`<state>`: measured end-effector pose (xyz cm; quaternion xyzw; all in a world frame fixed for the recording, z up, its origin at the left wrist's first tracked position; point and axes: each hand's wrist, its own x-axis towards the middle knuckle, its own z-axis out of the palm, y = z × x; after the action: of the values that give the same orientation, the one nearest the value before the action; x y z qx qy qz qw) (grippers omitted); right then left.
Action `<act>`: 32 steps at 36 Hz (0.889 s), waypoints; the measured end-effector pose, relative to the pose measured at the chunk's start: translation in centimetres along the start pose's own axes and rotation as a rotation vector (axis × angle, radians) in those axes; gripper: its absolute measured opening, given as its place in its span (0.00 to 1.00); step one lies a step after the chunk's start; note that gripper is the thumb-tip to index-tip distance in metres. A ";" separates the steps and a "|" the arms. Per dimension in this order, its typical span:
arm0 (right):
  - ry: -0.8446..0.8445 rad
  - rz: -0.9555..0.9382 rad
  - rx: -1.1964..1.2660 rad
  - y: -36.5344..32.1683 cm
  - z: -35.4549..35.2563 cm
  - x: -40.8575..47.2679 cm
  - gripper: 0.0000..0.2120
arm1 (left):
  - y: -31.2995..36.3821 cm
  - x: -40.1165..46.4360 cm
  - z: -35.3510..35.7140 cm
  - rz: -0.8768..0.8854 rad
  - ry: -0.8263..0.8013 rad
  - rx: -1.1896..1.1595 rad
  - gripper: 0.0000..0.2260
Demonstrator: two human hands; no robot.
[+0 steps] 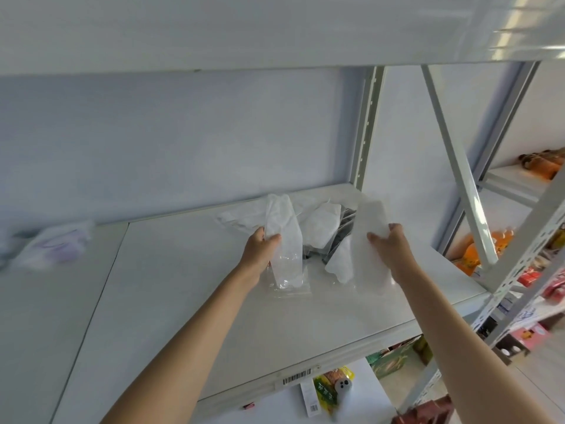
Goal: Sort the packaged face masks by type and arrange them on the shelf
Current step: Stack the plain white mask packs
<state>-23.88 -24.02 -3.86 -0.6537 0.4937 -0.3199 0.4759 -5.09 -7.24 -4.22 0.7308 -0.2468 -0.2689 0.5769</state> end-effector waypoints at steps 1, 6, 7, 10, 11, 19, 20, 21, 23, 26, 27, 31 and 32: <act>-0.050 -0.019 0.119 -0.7 0.6 -0.5 0.13 | 0.2 -0.2 0.1 -0.005 0.005 -0.014 0.16; -0.220 -0.126 0.156 -3.4 5.5 -3.0 0.07 | 1.0 -0.5 0.9 -0.014 -0.027 -0.073 0.07; -0.220 -0.119 0.136 -3.5 6.6 -3.1 0.07 | 1.0 -0.6 1.0 -0.010 -0.033 -0.083 0.08; -0.191 -0.126 0.035 -3.4 9.3 -3.4 0.15 | 0.8 -0.7 1.2 0.026 -0.037 -0.066 0.12; -0.182 -0.134 0.017 -3.5 9.8 -3.7 0.18 | 0.6 -0.8 1.2 0.043 -0.042 -0.068 0.11; -0.005 -0.167 -0.190 -1.4 8.3 -2.4 0.16 | -0.7 -0.6 -0.6 0.091 0.053 -0.019 0.07; 0.092 -0.155 -0.315 -0.8 7.2 -1.9 0.18 | -0.7 -0.5 -1.0 0.081 0.061 -0.026 0.07; 0.179 -0.136 -0.457 -0.3 5.9 -1.6 0.21 | -0.8 -0.5 -1.4 0.078 0.064 -0.032 0.07; 0.251 -0.043 -0.673 0.7 3.6 -1.1 0.31 | -1.0 -0.4 -2.1 0.079 0.064 -0.050 0.07; 0.166 0.089 -0.834 1.9 2.3 -0.4 0.42 | -1.3 -0.3 -2.8 0.082 0.064 -0.066 0.04; 0.136 0.104 -0.862 2.3 2.4 -0.3 0.44 | -1.4 -0.3 -2.9 0.081 0.060 -0.065 0.04; 0.123 0.095 -0.872 2.5 2.9 -0.1 0.44 | -1.4 -0.6 -3.2 0.065 0.057 -0.060 0.04; 0.116 0.107 -0.833 2.3 2.9 0.0 0.43 | -1.4 -0.6 -3.3 0.063 0.058 -0.062 0.05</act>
<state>-22.13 -23.25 -7.04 -0.7447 0.6399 -0.1041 0.1584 -3.21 -4.17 -4.89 0.7118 -0.2446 -0.2367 0.6144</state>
